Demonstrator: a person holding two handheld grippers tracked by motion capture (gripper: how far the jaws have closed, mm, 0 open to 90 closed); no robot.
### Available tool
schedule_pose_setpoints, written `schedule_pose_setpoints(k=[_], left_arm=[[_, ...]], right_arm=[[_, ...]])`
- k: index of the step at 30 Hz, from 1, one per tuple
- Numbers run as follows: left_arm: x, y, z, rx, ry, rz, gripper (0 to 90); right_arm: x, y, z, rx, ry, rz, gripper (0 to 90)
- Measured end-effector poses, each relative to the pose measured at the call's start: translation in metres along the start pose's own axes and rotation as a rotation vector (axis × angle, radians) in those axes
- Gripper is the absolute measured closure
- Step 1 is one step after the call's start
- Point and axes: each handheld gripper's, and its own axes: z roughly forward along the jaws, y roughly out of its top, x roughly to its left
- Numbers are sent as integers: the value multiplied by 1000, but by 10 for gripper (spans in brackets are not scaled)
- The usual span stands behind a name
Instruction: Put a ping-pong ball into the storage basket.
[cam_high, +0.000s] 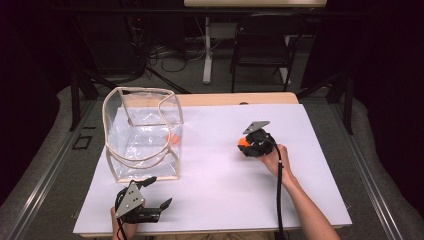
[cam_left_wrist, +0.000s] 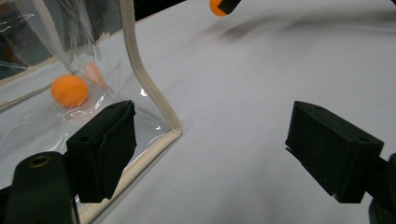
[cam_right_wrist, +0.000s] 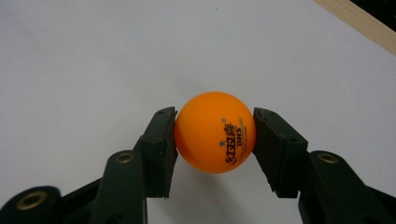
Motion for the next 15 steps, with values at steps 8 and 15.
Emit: schedule_pose_setpoints(k=[8, 15], left_arm=[[0, 0, 0, 0, 0, 1, 157], [0, 0, 1, 0, 0, 2, 157]], right_arm=[[4, 4, -6, -10, 4, -7, 509], [9, 7, -9, -10, 13, -30, 509]])
